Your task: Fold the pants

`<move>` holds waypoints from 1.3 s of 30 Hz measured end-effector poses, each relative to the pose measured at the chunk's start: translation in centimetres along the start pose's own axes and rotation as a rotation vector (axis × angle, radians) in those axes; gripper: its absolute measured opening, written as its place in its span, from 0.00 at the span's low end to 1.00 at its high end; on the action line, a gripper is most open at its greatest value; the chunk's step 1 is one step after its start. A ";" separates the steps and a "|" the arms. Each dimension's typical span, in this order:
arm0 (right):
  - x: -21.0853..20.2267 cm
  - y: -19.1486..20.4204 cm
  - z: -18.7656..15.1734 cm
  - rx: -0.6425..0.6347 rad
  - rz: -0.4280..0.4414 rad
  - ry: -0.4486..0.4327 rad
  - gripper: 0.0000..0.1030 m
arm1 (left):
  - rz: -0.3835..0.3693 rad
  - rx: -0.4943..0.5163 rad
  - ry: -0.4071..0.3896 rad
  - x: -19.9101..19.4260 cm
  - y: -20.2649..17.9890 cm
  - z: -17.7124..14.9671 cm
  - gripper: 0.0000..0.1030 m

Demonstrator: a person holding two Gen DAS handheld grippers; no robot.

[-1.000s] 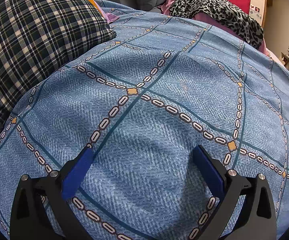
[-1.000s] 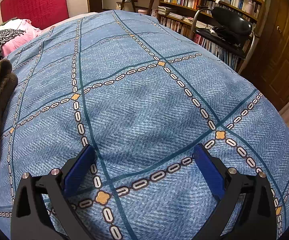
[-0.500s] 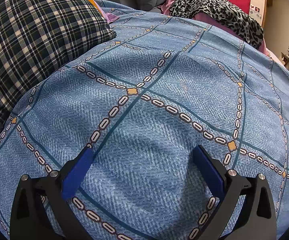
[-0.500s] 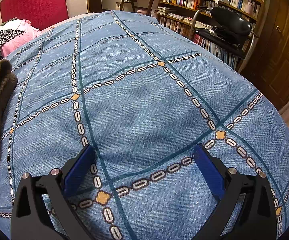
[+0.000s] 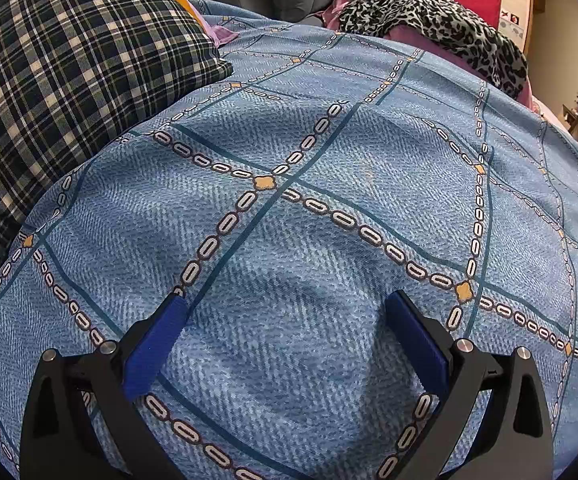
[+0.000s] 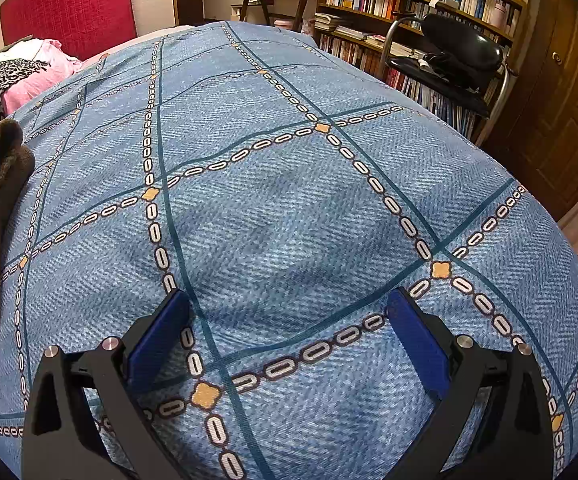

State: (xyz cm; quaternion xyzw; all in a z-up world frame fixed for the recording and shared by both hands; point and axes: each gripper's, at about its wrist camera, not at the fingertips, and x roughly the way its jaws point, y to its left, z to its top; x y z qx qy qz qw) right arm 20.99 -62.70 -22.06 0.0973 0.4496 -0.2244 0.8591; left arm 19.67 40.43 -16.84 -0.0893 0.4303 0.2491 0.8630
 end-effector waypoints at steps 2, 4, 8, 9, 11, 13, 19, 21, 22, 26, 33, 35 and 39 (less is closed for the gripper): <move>0.0 0.0 0.0 -0.001 0.001 0.000 0.97 | 0.000 0.000 0.000 0.0 0.1 0.0 0.95; -0.1 -0.1 -0.1 0.000 0.005 0.001 0.97 | 0.000 0.000 0.000 0.0 0.0 0.0 0.95; -0.1 -0.2 -0.1 0.001 0.005 0.000 0.97 | 0.000 0.000 0.000 0.0 0.0 0.0 0.95; -0.1 -0.2 -0.1 0.000 0.006 0.000 0.97 | 0.000 0.000 0.000 0.0 0.0 0.0 0.95; -0.2 -0.3 -0.1 0.002 0.007 0.000 0.97 | 0.000 0.000 0.000 0.0 0.0 0.0 0.95; -0.3 -0.3 -0.1 -0.004 -0.002 0.002 0.97 | 0.000 0.000 0.000 0.0 0.0 0.0 0.95; 0.4 -1.3 1.1 -0.040 0.107 0.052 0.98 | 0.000 0.000 0.000 0.0 0.0 0.0 0.95; -0.2 -1.6 1.1 -0.033 0.102 0.081 0.97 | -0.002 -0.002 -0.006 0.0 0.0 0.0 0.95; -0.7 -1.3 1.0 -0.030 0.064 0.089 0.97 | -0.002 -0.003 -0.005 -0.1 0.1 -0.2 0.95; -4.7 1.9 -0.6 -0.054 -0.046 0.056 0.97 | 0.023 0.012 -0.004 0.1 -0.3 -0.2 0.95; -11.7 8.4 -4.1 -0.078 0.027 -0.056 0.97 | -0.011 -0.007 -0.002 0.4 0.3 0.2 0.95; -13.1 10.6 -4.7 -0.092 0.068 -0.074 0.97 | 0.007 0.002 -0.002 0.3 0.0 0.1 0.95; -16.0 15.3 -4.9 -0.132 0.144 -0.115 0.97 | 0.056 -0.021 0.022 -0.3 -0.6 0.0 0.95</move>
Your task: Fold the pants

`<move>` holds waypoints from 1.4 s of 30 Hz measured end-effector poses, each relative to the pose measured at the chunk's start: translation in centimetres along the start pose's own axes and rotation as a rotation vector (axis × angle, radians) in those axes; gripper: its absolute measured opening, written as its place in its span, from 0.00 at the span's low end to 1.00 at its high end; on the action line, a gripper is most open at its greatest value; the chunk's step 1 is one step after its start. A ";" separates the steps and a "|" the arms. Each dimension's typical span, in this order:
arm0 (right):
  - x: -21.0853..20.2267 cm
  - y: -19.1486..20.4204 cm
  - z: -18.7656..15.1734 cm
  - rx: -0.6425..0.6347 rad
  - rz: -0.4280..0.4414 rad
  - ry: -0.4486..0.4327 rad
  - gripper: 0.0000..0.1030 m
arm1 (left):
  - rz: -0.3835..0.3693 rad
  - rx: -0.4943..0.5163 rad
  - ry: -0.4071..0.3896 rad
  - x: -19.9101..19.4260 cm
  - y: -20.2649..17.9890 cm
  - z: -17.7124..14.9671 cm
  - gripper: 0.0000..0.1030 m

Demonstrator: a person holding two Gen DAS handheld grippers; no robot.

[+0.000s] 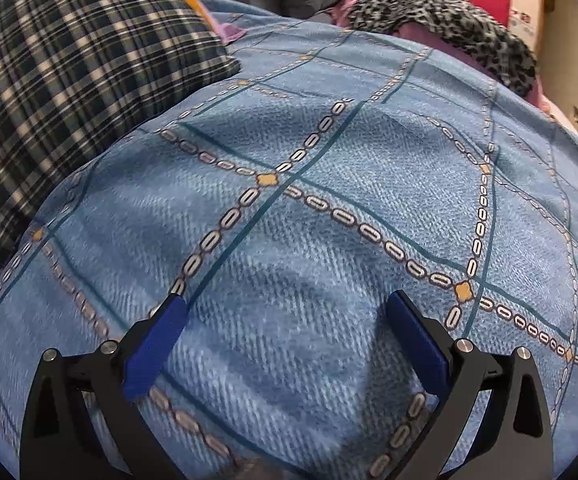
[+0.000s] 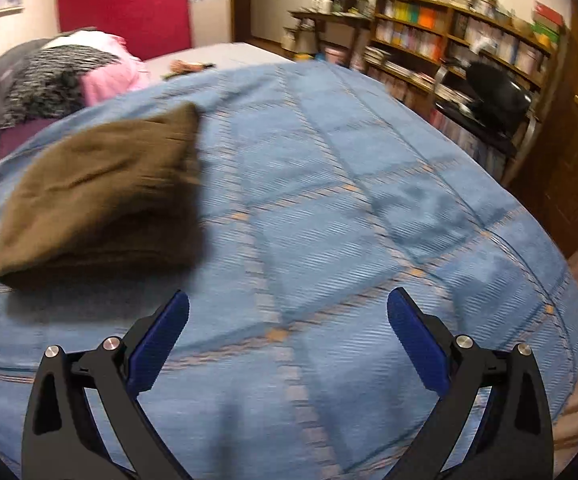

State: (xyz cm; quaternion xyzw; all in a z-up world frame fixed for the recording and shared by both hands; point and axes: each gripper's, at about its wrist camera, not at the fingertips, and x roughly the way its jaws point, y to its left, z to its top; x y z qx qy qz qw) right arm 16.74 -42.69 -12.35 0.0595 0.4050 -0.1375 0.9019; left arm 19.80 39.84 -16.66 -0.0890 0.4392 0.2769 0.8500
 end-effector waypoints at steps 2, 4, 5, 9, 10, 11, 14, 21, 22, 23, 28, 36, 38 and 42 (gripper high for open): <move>-1.1 2.3 0.5 -0.024 0.038 -0.027 0.97 | -0.015 0.009 -0.024 -1.6 -1.3 -0.5 0.95; -2.5 4.6 1.3 -0.056 0.062 -0.069 0.97 | -0.038 0.050 -0.079 -4.2 -3.9 -1.4 0.95; -3.2 5.5 1.6 -0.071 0.069 -0.085 0.97 | -0.055 0.079 -0.103 -5.6 -5.5 -1.9 0.95; -5.4 9.1 3.0 -0.114 0.116 -0.135 0.97 | -0.158 0.223 -0.186 -12.7 -13.7 -3.8 0.95; -5.5 9.8 3.2 -0.116 0.139 -0.127 0.97 | -0.204 0.270 -0.206 -14.9 -16.4 -4.3 0.95; -5.7 10.3 3.3 -0.114 0.159 -0.119 0.97 | -0.245 0.312 -0.220 -16.9 -18.9 -4.9 0.95; -5.9 11.5 3.6 -0.115 0.179 -0.103 0.97 | -0.322 0.406 -0.244 -21.5 -24.6 -6.7 0.95; -6.1 11.5 4.0 -0.120 0.217 -0.109 0.97 | -0.475 0.530 -0.250 -27.6 -33.4 -10.0 0.95; -6.1 11.5 4.1 -0.118 0.227 -0.110 0.97 | -0.487 0.541 -0.252 -28.1 -34.4 -10.3 0.95; -6.0 11.4 4.2 -0.117 0.232 -0.112 0.97 | -0.497 0.545 -0.253 -28.5 -35.3 -10.5 0.95; -5.6 11.7 4.3 -0.138 0.231 -0.129 0.97 | -0.520 0.555 -0.258 -29.7 -37.6 -11.2 0.95; -5.2 12.4 4.6 -0.152 0.248 -0.140 0.97 | -0.496 0.579 -0.278 -30.5 -39.2 -11.6 0.95; -5.1 12.4 4.7 -0.154 0.245 -0.144 0.97 | -0.489 0.589 -0.279 -30.6 -39.7 -11.7 0.95; -4.9 12.4 4.9 -0.151 0.240 -0.145 0.97 | -0.448 0.619 -0.299 -30.8 -40.4 -12.2 0.95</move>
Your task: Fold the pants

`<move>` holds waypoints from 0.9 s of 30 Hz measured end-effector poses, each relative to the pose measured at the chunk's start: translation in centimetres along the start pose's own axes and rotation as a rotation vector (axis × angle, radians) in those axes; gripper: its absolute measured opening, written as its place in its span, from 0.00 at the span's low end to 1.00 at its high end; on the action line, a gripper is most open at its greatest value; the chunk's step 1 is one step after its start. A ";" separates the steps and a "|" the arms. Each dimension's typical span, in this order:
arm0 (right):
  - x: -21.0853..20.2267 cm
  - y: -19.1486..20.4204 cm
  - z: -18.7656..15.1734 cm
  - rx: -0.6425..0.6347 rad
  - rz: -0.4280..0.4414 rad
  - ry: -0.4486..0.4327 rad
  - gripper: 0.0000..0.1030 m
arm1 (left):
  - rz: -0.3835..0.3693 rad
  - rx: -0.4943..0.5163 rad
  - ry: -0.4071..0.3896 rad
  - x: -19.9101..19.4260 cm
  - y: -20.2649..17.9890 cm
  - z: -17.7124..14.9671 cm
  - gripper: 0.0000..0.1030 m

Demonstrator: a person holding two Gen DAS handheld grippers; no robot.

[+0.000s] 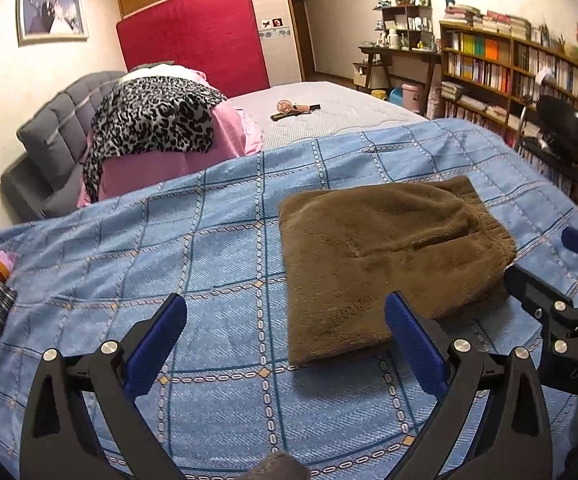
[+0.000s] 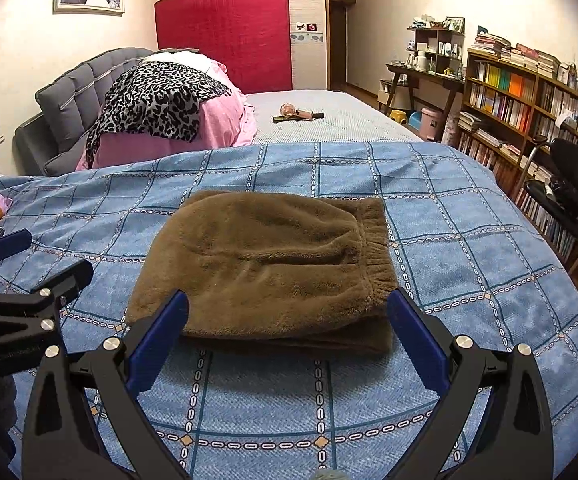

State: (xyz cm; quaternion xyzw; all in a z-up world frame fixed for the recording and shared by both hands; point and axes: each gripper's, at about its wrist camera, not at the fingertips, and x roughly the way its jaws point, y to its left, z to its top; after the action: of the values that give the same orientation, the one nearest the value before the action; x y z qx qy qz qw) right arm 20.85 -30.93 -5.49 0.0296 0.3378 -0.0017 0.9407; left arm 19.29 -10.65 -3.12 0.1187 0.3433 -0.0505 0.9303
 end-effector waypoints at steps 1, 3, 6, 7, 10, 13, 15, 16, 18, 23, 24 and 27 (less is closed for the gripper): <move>0.0 0.0 0.0 0.002 -0.001 0.000 0.97 | 0.014 0.012 -0.003 0.0 -0.3 0.1 0.95; 0.1 -0.1 0.0 0.004 -0.002 0.000 0.97 | 0.018 0.023 -0.007 0.1 -0.6 0.2 0.95; 0.2 -0.2 0.0 0.003 -0.007 0.003 0.97 | -0.002 0.022 -0.008 0.2 -0.8 0.3 0.95; 0.3 -0.2 0.0 0.003 -0.007 0.004 0.97 | -0.012 0.021 -0.009 0.2 -0.8 0.4 0.95; 0.4 -0.4 -0.2 0.009 -0.008 0.007 0.97 | -0.031 0.014 -0.025 0.1 -1.1 0.5 0.95; 0.4 -0.7 -0.2 0.015 -0.009 0.009 0.97 | -0.058 -0.008 -0.045 0.0 -0.8 0.6 0.95; 0.4 -0.8 -0.2 0.016 -0.014 0.009 0.97 | -0.059 -0.008 -0.050 -0.1 -0.9 0.6 0.95; 0.4 -0.8 -0.2 0.018 -0.014 0.010 0.97 | -0.057 -0.006 -0.051 -0.1 -0.9 0.6 0.95; 0.3 -0.9 -0.2 0.021 -0.018 0.008 0.97 | -0.056 -0.002 -0.050 -0.1 -1.0 0.7 0.95; 0.1 -0.9 -0.2 0.022 -0.021 0.007 0.97 | -0.068 -0.010 -0.032 0.1 -1.1 0.8 0.95; 0.0 -0.9 -0.2 0.021 -0.022 0.007 0.97 | -0.067 -0.017 -0.031 0.1 -1.0 0.8 0.95; -0.2 -0.9 -0.1 0.024 -0.025 0.009 0.97 | -0.074 -0.024 -0.024 0.1 -0.9 0.7 0.95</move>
State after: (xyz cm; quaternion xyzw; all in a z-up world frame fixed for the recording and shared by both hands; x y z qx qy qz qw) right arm 20.62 -31.86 -5.55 0.0368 0.3423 -0.0173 0.9387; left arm 19.68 -11.70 -2.85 0.0944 0.3368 -0.0822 0.9332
